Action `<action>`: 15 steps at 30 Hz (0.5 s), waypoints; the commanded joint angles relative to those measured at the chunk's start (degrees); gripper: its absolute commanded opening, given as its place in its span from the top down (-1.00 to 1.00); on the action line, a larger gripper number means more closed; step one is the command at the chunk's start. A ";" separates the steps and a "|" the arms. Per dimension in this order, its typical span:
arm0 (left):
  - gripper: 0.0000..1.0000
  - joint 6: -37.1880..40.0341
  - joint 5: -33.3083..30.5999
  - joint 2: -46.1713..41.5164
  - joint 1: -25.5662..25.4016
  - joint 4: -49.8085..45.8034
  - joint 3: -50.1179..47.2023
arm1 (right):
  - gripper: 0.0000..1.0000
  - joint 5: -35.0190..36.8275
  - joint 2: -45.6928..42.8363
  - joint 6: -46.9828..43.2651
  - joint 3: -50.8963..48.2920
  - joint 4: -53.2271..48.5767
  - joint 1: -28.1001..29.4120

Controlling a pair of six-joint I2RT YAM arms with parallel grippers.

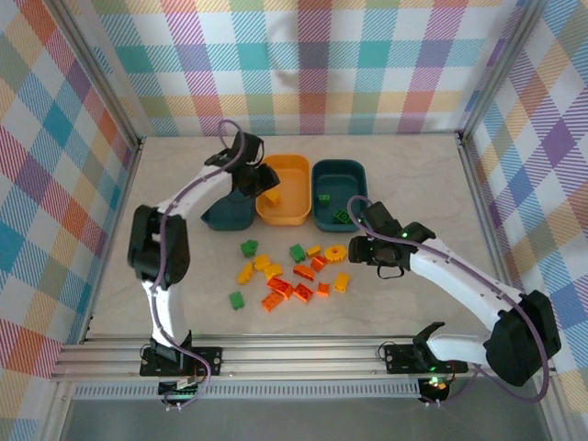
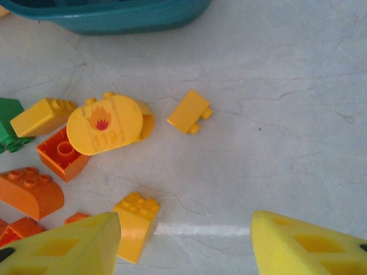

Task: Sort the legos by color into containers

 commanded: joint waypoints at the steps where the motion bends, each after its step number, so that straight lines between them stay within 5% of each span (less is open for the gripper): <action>1: 0.28 2.74 3.06 5.03 -0.78 -3.07 7.91 | -0.22 -2.08 -1.97 2.45 -1.36 -2.16 -0.22; 9: -0.24 5.00 4.29 10.84 -1.24 -8.83 18.86 | -0.22 -2.91 -4.48 3.63 -1.84 -4.19 0.12; 15: -0.32 2.81 1.39 -0.80 -1.35 -3.19 7.29 | -0.21 -3.24 -1.93 7.32 -3.02 -3.23 3.35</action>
